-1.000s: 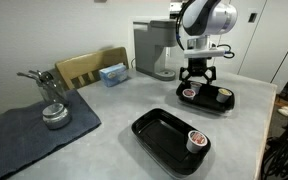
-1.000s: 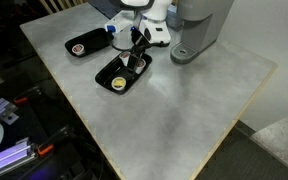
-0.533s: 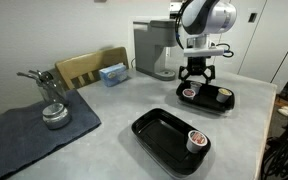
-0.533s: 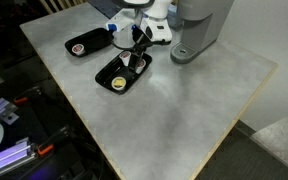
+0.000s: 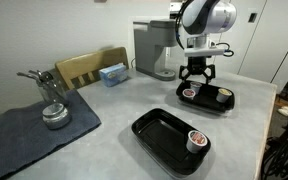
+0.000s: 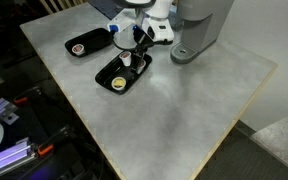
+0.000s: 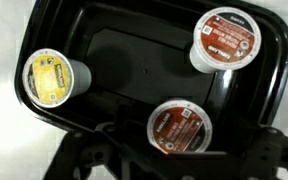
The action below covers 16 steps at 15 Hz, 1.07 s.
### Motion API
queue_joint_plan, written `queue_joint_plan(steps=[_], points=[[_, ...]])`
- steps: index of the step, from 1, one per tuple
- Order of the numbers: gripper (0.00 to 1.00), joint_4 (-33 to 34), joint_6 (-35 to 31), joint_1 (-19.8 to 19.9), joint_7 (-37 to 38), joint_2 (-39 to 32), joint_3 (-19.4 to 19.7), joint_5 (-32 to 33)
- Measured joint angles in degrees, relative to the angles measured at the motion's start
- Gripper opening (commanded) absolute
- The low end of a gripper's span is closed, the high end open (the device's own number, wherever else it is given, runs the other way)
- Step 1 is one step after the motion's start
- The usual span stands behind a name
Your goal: Transfer the coffee pods from the box on the right to the box on the left
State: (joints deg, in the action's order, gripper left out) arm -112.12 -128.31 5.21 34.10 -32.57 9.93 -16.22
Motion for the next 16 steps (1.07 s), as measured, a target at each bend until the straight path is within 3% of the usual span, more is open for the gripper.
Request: queue_joint_plan(steps=[2,6,12,16], points=[[0.96,0.01,0.0,0.0,-0.09,-0.04,0.11,0.1],[0.62,0.01,0.0,0.0,-0.67,-0.21,0.21,0.11],[0.47,0.16,0.0,0.0,-1.6,-0.97,0.22,0.11],[0.52,0.23,-0.01,0.0,-1.96,-0.97,0.23,0.12]])
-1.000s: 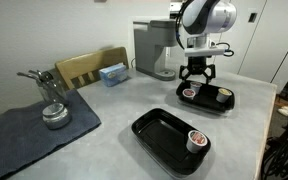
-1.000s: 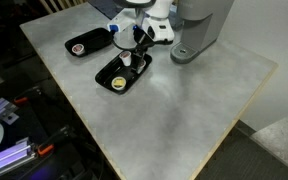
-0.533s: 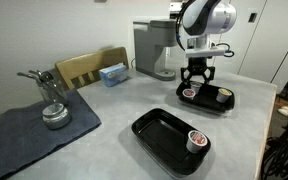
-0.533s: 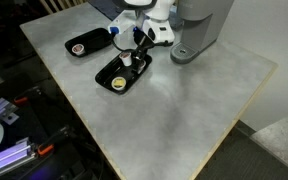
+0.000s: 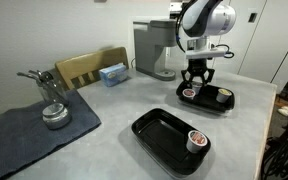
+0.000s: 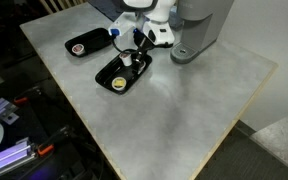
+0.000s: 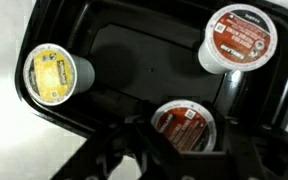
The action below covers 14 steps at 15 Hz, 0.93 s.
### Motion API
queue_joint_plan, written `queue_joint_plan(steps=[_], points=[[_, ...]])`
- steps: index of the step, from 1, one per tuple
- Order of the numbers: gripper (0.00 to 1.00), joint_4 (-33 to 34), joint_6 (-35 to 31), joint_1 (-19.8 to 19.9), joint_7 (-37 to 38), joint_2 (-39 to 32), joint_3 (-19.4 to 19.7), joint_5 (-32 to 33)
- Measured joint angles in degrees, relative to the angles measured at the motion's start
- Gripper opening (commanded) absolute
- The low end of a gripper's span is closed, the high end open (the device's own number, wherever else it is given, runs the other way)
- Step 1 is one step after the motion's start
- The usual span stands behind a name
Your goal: Transfer the coffee pods from the box on the right to the box on the left
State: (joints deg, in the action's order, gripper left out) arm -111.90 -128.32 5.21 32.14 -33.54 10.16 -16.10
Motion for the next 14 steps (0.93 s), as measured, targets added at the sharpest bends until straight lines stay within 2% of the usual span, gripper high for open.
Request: queue_joint_plan(steps=[3,5,7,13,14], points=[[0.51,0.02,-0.31,-0.18,-0.33,0.25,0.0,0.48],[0.55,0.0,-0.72,-0.63,-0.45,0.75,-0.02,1.62],[0.55,-0.34,-1.05,-1.5,-0.47,2.12,-0.04,3.31],[0.45,-4.12,-1.89,-5.56,-0.47,9.87,-0.33,9.67],[0.48,-4.71,-1.89,-6.25,-0.47,11.07,-0.58,10.63]])
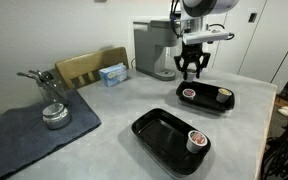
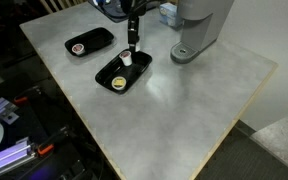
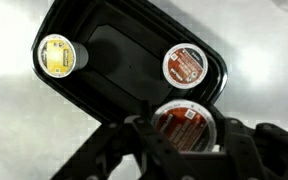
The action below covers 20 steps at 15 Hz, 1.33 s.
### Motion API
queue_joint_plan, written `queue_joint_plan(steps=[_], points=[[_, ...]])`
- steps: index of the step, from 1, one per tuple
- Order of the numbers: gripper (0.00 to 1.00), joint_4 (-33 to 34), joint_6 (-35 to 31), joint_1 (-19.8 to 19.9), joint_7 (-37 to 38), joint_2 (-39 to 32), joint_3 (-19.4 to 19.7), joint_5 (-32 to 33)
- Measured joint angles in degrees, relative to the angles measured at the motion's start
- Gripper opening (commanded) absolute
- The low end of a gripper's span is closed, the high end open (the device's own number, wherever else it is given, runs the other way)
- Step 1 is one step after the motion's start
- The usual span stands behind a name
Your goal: Transfer the coffee pods from the box on the right to the box on the left
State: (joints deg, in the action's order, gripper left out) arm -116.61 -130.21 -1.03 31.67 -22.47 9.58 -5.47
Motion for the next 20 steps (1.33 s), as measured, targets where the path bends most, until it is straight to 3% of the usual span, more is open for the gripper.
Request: queue_joint_plan(steps=[6,14,20], points=[[0.45,-1.74,0.04,-3.94,0.01,3.42,-3.36,4.68],[0.44,-3.17,0.52,-10.59,0.05,2.26,-9.16,10.13],[0.46,-3.0,0.61,-13.56,-0.06,0.12,-10.47,12.8]])
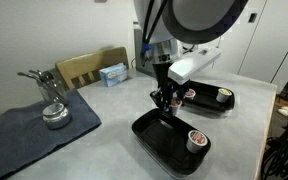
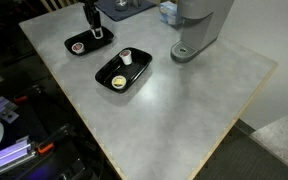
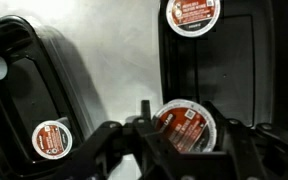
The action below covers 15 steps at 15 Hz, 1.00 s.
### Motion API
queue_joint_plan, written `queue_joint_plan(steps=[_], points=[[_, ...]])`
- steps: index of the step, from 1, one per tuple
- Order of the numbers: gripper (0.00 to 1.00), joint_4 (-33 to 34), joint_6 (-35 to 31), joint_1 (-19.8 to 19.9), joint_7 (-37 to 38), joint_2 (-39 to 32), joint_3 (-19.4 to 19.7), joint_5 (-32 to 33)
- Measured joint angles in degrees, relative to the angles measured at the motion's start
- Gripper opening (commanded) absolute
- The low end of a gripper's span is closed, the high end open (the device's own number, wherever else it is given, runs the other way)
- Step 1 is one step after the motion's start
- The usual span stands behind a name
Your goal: Transfer the coffee pods from the box on the right to the box on the left
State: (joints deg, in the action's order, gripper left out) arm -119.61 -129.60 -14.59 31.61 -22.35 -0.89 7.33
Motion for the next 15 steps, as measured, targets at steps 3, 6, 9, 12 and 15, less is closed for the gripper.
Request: queue_joint_plan(steps=[3,6,9,12,15], points=[[0.47,0.93,0.01,-0.24,-0.75,-1.37,-0.24,0.34],[0.47,2.6,0.15,-0.7,-1.8,-3.24,-0.37,0.45],[0.48,4.53,0.43,-1.5,-2.38,-5.23,-0.4,0.55],[0.48,6.34,1.16,-2.17,-2.6,-6.95,-0.4,0.56],[0.49,7.68,1.91,-2.35,-2.71,-8.36,-0.4,0.56]])
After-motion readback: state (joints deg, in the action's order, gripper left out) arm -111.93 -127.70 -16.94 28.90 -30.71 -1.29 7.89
